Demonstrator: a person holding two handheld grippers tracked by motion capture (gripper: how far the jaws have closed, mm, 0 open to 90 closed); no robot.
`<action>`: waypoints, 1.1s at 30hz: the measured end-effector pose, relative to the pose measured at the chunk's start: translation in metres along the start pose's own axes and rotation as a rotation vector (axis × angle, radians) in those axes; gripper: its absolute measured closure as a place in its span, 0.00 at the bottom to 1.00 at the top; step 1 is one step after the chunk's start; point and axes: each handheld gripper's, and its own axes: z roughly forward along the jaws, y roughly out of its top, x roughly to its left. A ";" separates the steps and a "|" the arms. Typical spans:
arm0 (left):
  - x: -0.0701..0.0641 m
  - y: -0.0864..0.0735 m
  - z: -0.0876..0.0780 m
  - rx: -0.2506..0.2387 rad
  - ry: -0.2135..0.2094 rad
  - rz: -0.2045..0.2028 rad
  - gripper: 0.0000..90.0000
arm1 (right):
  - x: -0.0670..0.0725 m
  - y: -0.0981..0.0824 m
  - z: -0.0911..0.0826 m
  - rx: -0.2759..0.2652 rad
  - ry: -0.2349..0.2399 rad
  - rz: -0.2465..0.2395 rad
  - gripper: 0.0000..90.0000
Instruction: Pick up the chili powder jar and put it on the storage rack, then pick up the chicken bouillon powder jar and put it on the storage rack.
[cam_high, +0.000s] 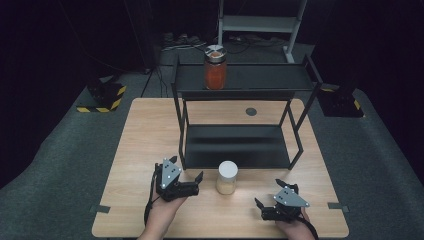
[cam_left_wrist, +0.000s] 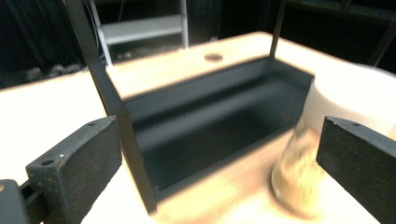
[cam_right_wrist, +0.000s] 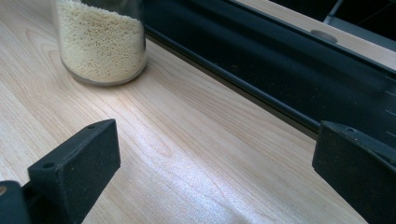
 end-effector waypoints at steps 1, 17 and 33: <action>0.000 -0.005 0.001 0.013 0.000 -0.003 0.00 | 0.000 0.000 0.000 0.000 -0.001 0.000 0.00; -0.004 -0.045 0.013 0.171 -0.004 0.066 0.00 | 0.004 0.001 0.001 0.005 -0.018 -0.008 0.00; -0.019 -0.035 0.017 0.256 -0.012 0.157 0.02 | 0.008 0.003 0.001 0.016 -0.038 -0.006 0.00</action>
